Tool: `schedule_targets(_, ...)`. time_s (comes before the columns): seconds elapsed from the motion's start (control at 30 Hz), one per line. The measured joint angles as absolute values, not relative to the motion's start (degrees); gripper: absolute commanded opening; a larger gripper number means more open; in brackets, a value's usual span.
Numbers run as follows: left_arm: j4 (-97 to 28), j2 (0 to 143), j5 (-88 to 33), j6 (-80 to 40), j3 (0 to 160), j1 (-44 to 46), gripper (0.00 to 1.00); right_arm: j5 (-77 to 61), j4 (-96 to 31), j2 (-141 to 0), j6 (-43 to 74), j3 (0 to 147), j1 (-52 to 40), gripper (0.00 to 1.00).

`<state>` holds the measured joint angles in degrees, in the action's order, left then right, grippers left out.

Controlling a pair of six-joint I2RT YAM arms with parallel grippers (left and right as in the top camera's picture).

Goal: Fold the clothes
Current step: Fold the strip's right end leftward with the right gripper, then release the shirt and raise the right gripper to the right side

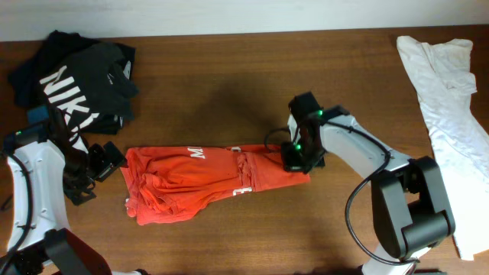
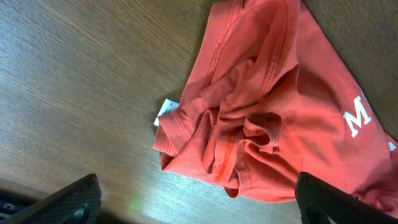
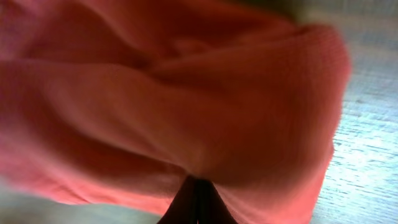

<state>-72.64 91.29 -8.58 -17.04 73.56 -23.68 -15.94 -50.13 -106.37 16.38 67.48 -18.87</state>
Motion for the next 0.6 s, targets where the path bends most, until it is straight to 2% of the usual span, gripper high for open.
schedule_targets(0.13, -72.7, 91.3, -8.6, -16.9, 73.5, -23.7, 0.99, -15.6, -49.7, -106.3, 17.5, 65.2, -18.0, 0.04)
schedule_targets(0.23, -72.7, 91.3, -8.6, -16.9, 73.5, -23.7, 0.99, -15.3, -57.3, -106.3, 18.0, 68.4, -17.0, 0.04)
schedule_targets(0.3, -72.6, 91.3, -8.6, -16.9, 73.5, -23.7, 0.99, -15.3, -62.5, -106.5, 18.0, 74.0, -16.8, 0.12)
schedule_targets(0.37, -72.4, 91.3, -8.6, -16.9, 73.4, -23.7, 0.99, -15.5, -66.3, -106.5, 18.0, 78.7, -16.8, 0.29)
schedule_targets(0.4, -72.5, 91.3, -8.6, -16.9, 73.4, -23.7, 0.99, -15.8, -67.6, -106.4, 18.0, 81.7, -16.8, 0.31)
schedule_targets(0.5, -72.5, 91.3, -8.6, -16.9, 73.4, -23.7, 0.99, -17.6, -67.9, -106.4, 16.9, 84.1, -16.9, 0.30)
schedule_targets(0.6, -72.5, 91.3, -8.6, -16.9, 73.4, -23.7, 0.99, -21.9, -67.0, -106.4, 13.6, 82.5, -17.3, 0.21)
